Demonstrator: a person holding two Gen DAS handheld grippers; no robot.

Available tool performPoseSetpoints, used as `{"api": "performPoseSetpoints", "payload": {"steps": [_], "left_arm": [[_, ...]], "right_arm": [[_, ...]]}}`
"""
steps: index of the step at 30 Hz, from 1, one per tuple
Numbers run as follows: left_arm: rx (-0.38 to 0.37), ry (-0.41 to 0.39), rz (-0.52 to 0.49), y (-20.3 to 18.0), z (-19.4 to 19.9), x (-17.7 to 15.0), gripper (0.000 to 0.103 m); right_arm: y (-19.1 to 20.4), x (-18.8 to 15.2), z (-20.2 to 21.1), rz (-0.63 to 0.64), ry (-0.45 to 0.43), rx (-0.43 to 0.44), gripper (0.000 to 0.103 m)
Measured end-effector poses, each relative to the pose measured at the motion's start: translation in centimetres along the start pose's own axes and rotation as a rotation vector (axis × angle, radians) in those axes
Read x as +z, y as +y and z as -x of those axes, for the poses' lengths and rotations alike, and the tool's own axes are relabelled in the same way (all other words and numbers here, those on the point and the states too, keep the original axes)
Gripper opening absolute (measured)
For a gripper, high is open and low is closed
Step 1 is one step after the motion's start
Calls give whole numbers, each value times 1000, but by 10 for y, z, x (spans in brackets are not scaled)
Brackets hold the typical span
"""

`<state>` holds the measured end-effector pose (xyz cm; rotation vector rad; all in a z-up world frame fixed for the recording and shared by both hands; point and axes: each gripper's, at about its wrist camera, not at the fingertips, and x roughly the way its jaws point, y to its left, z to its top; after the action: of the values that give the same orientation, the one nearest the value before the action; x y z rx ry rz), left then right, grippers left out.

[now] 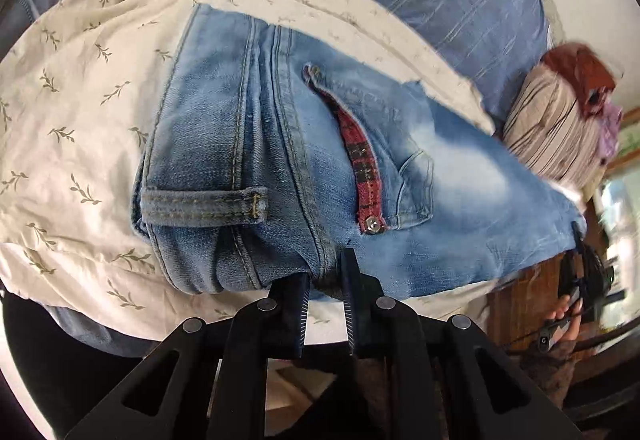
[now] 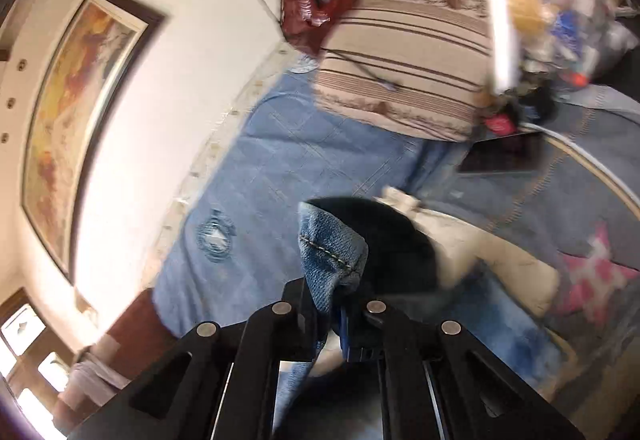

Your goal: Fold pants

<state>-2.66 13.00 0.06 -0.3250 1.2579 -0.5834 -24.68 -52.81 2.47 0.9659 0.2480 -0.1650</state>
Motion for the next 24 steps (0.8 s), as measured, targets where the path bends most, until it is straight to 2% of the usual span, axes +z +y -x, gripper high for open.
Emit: {"api": "performPoseSetpoints", "payload": {"steps": [1,3,4,7,9,11,14,16,18,20,22,24], "left_arm": [[29,36,-15,0,-9,-4,16],[40,91,-2,2,-22,-12,16],[46,101,2,4,-25,-14,16],[33,104,9,4,-24,-17,16],[30,111,3,2,-24,-21,17],[16,114,-34,-2,-20,-23,17],[-37,104,-141,-7,-2,-25,18],[-74,34,-192,-6,28,-26,21],[-68,-62,-169,3,53,-16,29],[-6,-156,-97,20,66,5,49],[24,-177,-19,37,63,24,51],[-3,-142,57,50,53,39,51]], "right_arm": [[-28,-12,-5,-47,53,-97,7],[-71,-33,-11,-141,132,-248,8],[-97,-49,-8,-219,164,-293,8],[-126,-72,3,-312,164,-299,12],[-122,-69,2,-303,157,-320,14],[-115,-63,3,-283,145,-352,23],[-94,-58,30,-214,32,-434,35],[-72,-47,43,-155,-81,-478,38],[-48,-37,40,-76,-84,-439,42],[-14,-36,10,43,29,-366,49],[22,-46,-41,129,190,-236,59],[58,-70,-103,186,385,-117,63]]}}
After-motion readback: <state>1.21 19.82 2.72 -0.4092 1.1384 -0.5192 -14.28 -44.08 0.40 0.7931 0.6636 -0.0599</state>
